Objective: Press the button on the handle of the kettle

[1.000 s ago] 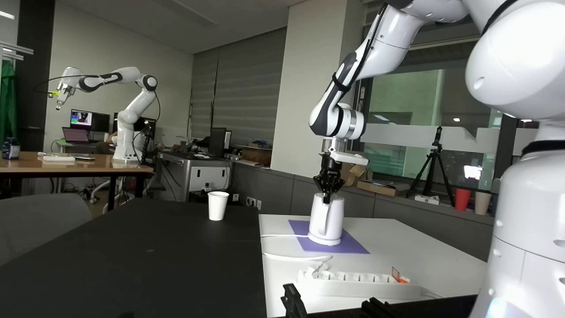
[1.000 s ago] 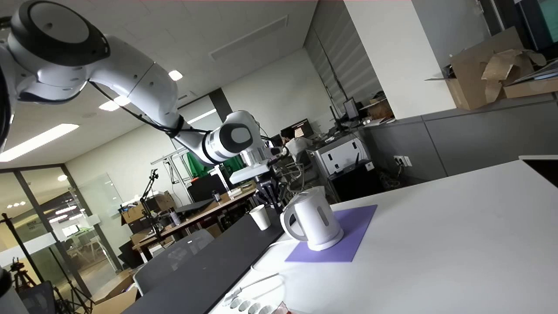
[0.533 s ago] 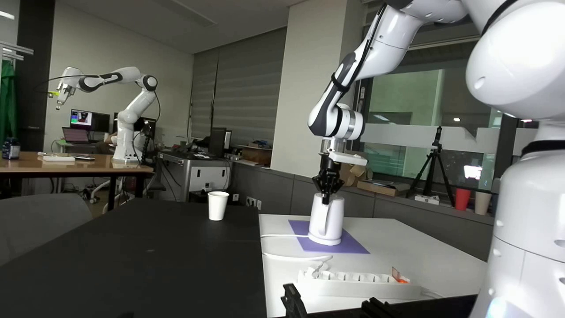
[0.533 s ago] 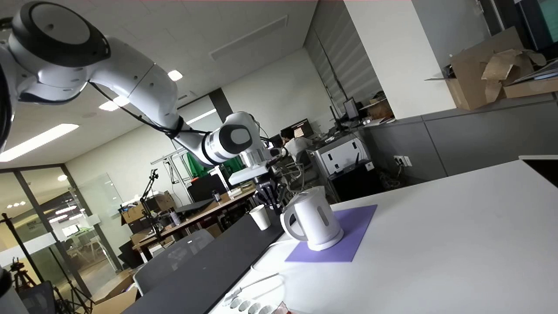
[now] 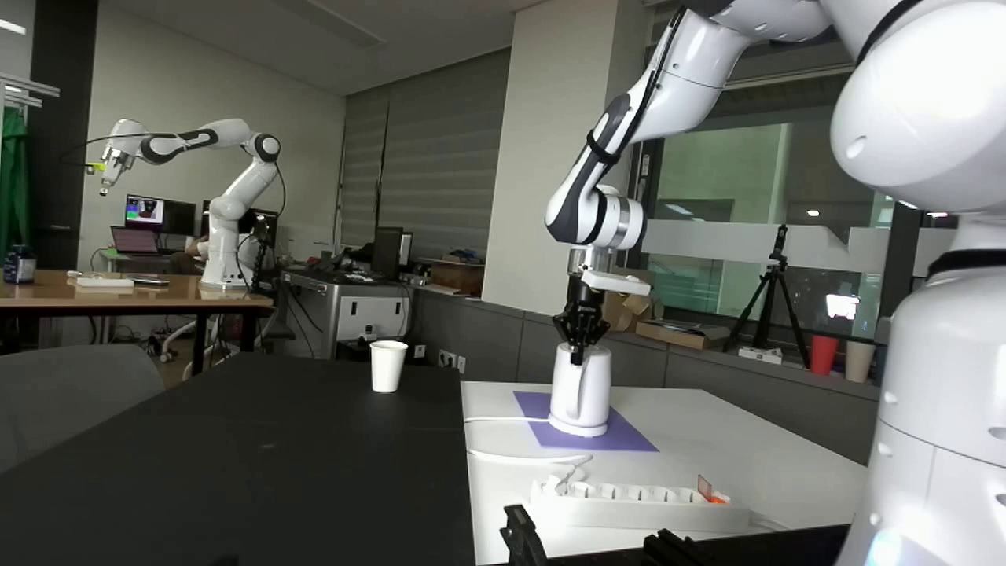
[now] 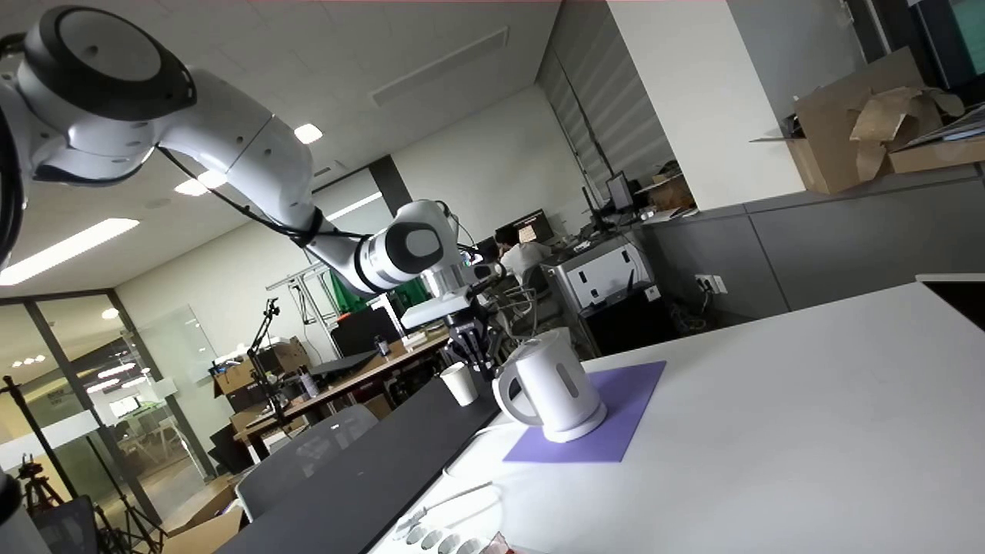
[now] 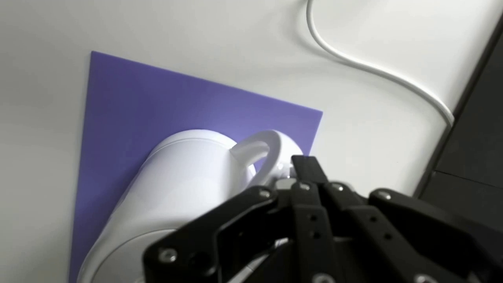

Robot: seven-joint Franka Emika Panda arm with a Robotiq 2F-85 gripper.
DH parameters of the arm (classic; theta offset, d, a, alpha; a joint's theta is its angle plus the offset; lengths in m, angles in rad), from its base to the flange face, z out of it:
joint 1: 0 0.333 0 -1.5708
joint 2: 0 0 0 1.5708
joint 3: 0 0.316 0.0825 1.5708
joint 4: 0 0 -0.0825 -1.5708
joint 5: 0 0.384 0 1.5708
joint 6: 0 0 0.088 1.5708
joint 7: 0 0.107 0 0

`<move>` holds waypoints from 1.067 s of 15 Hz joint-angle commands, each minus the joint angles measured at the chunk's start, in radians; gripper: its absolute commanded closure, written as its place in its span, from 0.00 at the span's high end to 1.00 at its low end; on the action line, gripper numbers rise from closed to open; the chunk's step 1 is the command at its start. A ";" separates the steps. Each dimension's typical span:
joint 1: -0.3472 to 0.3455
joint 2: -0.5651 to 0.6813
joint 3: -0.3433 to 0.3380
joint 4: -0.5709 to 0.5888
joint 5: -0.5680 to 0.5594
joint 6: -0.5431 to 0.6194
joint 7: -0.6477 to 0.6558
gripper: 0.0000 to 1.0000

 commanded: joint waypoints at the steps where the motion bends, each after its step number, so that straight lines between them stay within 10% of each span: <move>1: 0.008 -0.050 -0.011 -0.018 -0.031 0.006 0.042 0.00; 16: 0.021 -0.207 -0.029 -0.098 -0.092 -0.014 0.055 0.00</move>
